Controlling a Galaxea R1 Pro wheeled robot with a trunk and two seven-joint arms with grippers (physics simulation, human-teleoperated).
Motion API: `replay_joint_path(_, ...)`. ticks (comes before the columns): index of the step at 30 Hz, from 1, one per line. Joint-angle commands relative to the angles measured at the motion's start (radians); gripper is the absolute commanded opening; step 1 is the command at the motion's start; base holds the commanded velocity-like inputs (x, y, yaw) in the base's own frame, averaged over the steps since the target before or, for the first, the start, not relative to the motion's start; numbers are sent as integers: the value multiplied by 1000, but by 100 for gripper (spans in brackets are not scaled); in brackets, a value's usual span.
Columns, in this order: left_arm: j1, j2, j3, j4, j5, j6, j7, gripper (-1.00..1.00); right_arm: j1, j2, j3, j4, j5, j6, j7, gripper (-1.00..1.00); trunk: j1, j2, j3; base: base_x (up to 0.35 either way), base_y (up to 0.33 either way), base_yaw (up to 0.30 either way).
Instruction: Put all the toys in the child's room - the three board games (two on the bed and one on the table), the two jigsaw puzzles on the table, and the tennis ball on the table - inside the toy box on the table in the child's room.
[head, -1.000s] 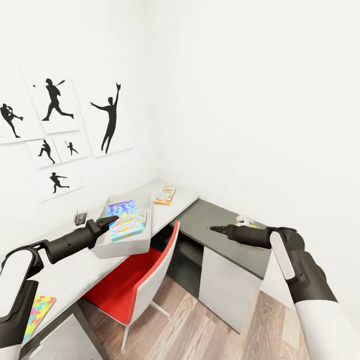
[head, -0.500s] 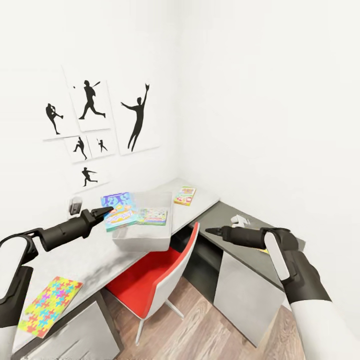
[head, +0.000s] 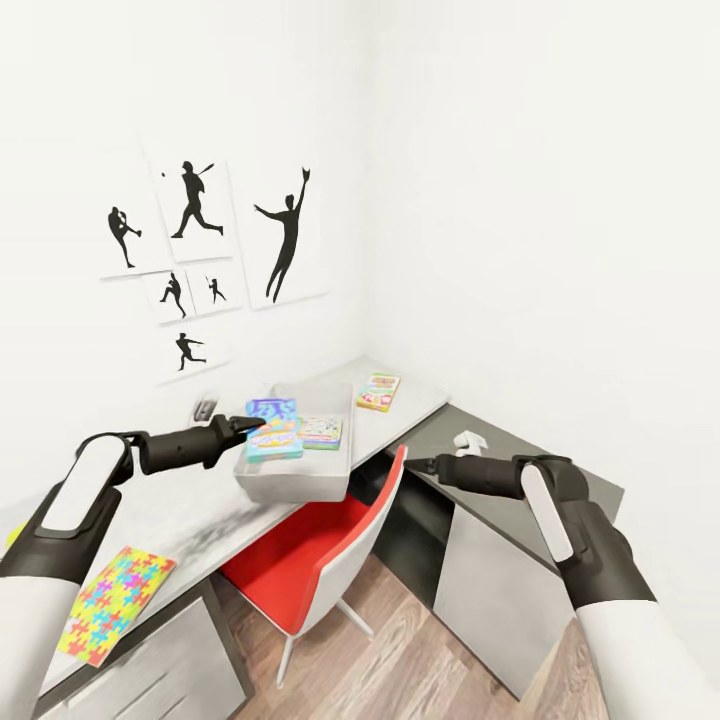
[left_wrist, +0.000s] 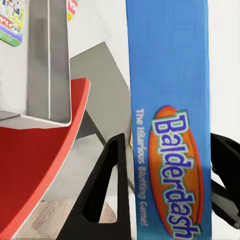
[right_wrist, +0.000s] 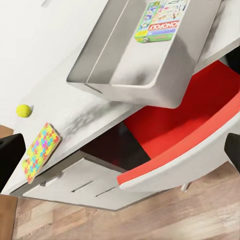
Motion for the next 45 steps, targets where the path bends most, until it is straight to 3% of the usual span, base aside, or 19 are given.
replay_joint_path(1,-11,1,-9,13,12,1,11,-100,-1,-1,0,-1,5,3,6,100,1,-2,-2,0,0,7)
replay_joint_path(14,-45,5,-60,62,13,3,-11,-100,-1,-4,-2,-5,4,3,7,100,1,-2,-2,199,0,2)
replay_joint_path(29,-36,14,-74,96,11,1,-18,-100,-1,-6,-3,-6,4,3,8,100,1,-2,-2,219,0,0)
replay_joint_path(34,-38,13,-74,134,-4,1,-22,-100,-1,-6,-4,-6,4,3,8,100,1,-2,-2,25,0,0)
replay_joint_path(40,-47,6,-79,160,-41,0,-74,-100,-1,-8,-7,-6,4,4,8,100,1,-2,-2,9,0,0)
replay_joint_path(43,-67,3,-118,197,-74,-1,-131,-100,-1,-13,-9,-8,2,8,9,100,1,-2,-2,4,0,0)
replay_joint_path(45,-103,-3,-189,266,-108,-7,-209,-100,-1,-18,-11,-14,1,10,9,100,1,-2,-2,2,0,0)
